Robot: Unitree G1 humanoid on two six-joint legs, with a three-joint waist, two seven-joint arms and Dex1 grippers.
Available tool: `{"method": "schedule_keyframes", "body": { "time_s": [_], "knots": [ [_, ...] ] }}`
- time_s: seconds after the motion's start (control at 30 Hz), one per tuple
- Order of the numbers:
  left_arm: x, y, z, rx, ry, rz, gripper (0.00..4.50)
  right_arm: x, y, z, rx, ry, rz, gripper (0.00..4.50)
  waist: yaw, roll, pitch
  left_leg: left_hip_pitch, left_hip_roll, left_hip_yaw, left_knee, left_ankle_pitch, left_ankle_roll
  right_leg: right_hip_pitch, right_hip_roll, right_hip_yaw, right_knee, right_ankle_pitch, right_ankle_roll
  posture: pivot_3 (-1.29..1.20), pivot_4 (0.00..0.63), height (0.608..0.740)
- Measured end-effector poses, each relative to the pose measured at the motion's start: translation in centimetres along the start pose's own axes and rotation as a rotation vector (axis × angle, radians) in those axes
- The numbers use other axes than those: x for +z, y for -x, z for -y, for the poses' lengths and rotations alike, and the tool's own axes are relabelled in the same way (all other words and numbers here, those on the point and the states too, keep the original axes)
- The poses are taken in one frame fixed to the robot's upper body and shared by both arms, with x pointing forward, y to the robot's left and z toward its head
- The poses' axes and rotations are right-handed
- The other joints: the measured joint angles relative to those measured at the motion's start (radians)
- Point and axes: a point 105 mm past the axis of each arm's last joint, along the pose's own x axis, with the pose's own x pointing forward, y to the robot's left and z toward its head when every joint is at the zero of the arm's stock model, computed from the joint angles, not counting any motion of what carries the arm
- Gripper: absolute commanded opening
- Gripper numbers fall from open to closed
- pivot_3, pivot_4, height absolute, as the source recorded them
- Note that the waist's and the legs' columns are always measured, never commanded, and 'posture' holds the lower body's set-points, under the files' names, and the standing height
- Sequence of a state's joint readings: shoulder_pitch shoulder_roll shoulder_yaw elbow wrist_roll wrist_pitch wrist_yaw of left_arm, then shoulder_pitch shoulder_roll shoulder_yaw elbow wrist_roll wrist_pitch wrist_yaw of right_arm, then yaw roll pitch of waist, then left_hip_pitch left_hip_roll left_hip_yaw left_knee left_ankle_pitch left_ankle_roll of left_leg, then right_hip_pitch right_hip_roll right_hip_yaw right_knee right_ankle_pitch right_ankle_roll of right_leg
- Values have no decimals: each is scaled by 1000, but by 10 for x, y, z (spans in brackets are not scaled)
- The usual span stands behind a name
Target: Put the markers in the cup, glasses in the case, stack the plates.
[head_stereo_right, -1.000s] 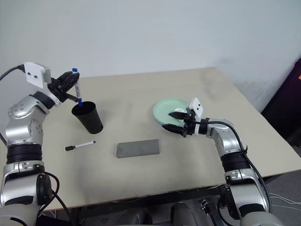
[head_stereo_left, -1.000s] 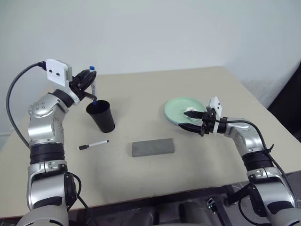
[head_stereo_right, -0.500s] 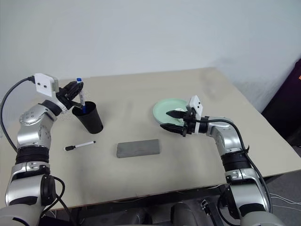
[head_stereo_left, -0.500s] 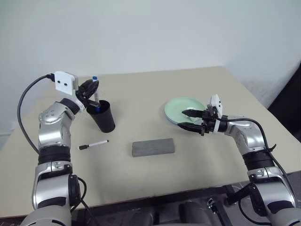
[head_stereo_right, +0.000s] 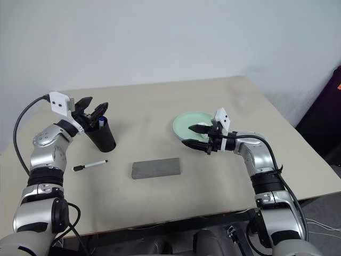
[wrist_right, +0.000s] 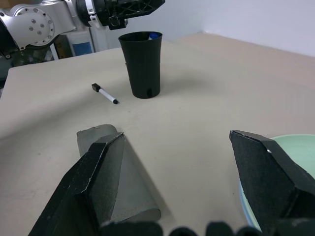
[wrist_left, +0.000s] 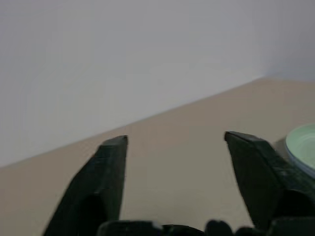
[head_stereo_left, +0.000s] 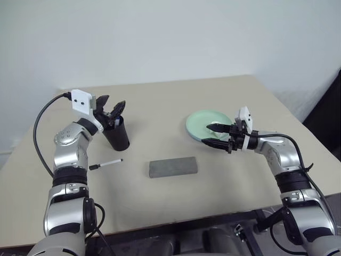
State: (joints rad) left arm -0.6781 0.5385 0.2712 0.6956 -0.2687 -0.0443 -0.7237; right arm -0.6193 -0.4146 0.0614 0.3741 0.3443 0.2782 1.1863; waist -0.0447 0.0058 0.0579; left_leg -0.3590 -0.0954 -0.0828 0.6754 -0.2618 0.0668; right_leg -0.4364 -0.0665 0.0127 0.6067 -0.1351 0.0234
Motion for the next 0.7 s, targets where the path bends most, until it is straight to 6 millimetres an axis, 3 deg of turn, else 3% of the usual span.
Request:
{"method": "schedule_keyframes", "body": {
  "time_s": [0.3, 0.53, 0.6, 0.7],
  "knots": [
    [7, 5, -3, -50, -15, -7, 3747, 0, 0, 0, -4, 0, 0, 3695, 0, 0, 0, 0, 0, 0, 0, 0, 0, 0, 0, 0, 0, 0, 0, 0, 0, 740],
    [66, 30, 6, -372, -140, -56, 3747, 0, 0, 1, -5, 2, -1, 3695, -1, -1, 0, -1, 0, 1, -2, 0, 0, -3, 1, 0, 0, 0, 0, 0, 0, 740],
    [69, 41, 9, -461, -183, -133, 3747, 0, 0, 1, -6, 4, -2, 3695, -1, 0, 1, -1, 0, 1, -2, 0, 0, -3, 1, 1, 0, 0, 0, 0, 0, 740],
    [58, 56, 10, -542, -211, -274, 3747, 0, 0, 1, -6, 6, -2, 3695, -1, 0, 1, -1, 1, 1, -3, 0, 0, -3, 1, 0, 1, 0, 0, 0, 0, 740]
  ]
}}
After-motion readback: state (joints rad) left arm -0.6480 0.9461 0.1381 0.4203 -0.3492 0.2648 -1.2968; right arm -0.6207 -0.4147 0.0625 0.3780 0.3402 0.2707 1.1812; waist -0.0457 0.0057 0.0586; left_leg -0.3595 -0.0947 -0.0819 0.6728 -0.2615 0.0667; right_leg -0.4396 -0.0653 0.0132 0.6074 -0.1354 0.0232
